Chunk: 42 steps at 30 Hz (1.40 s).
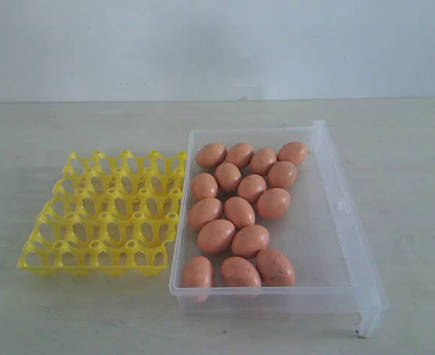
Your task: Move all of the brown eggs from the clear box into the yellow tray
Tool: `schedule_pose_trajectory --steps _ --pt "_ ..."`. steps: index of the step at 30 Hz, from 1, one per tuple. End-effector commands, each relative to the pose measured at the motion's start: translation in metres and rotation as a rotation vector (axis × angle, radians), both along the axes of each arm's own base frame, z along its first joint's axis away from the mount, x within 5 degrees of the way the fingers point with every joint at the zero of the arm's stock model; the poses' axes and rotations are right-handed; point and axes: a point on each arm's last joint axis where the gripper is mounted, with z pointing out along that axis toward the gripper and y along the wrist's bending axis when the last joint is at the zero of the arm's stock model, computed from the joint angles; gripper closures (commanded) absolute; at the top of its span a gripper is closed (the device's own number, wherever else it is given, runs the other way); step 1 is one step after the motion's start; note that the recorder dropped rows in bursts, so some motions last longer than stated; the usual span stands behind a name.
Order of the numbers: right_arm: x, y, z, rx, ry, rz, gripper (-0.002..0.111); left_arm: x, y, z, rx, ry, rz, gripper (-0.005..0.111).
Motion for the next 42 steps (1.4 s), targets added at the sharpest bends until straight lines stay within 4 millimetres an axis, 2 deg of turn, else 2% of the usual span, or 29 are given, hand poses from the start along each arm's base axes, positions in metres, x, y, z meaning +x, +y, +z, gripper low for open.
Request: schedule_pose_trajectory --steps 1,4,8,11,13,15,22,28,33,34,36,40,42 --pt "0.0 0.0 0.002 -0.009 -0.018 0.003 0.049 0.0 0.0 0.0 -0.013 -0.013 0.009 0.111" --pt "0.0 0.0 0.002 -0.009 -0.019 0.004 0.049 0.0 0.0 0.0 -0.013 -0.013 0.009 0.111" --pt "0.0 -0.001 0.003 -0.19 -0.013 0.035 0.049 0.0 0.0 0.0 -0.013 -0.013 0.009 0.111" --pt "0.0 -0.001 0.004 -0.257 -0.02 0.052 0.049 0.0 0.0 0.0 -0.013 -0.013 0.009 0.111" --pt "0.002 0.001 0.01 -0.259 -0.086 0.064 0.049 0.0 0.0 0.0 -0.013 -0.013 0.009 0.111" --pt "0.003 0.005 0.022 -0.244 -0.229 0.089 0.049 0.0 0.0 0.0 -0.013 -0.013 0.009 0.111" --pt "-0.006 0.016 0.064 0.178 -0.717 0.193 0.049 0.0 0.0 0.0 -0.013 -0.013 0.009 0.111" --pt "-0.032 0.015 0.095 0.576 -1.138 0.363 0.049 0.0 0.0 0.0 -0.013 -0.013 0.009 0.111" --pt "-0.051 0.009 0.107 0.698 -1.379 0.441 0.049 0.0 0.0 0.0 -0.013 -0.013 0.009 0.111" --pt "-0.046 0.006 0.105 0.707 -1.338 0.386 0.049 0.0 0.0 0.0 -0.013 -0.013 0.009 0.111" --pt "-0.038 0.002 0.117 0.715 -1.196 0.269 0.049 0.0 0.0 0.0 -0.013 -0.013 0.009 0.111" --pt "-0.017 0.008 0.171 0.488 -0.865 0.174 0.049 0.0 0.0 0.0 -0.013 -0.013 0.009 0.111" --pt "0.006 0.009 0.197 0.4 -0.695 0.133 0.049 0.0 0.0 0.0 -0.013 -0.013 0.009 0.111"
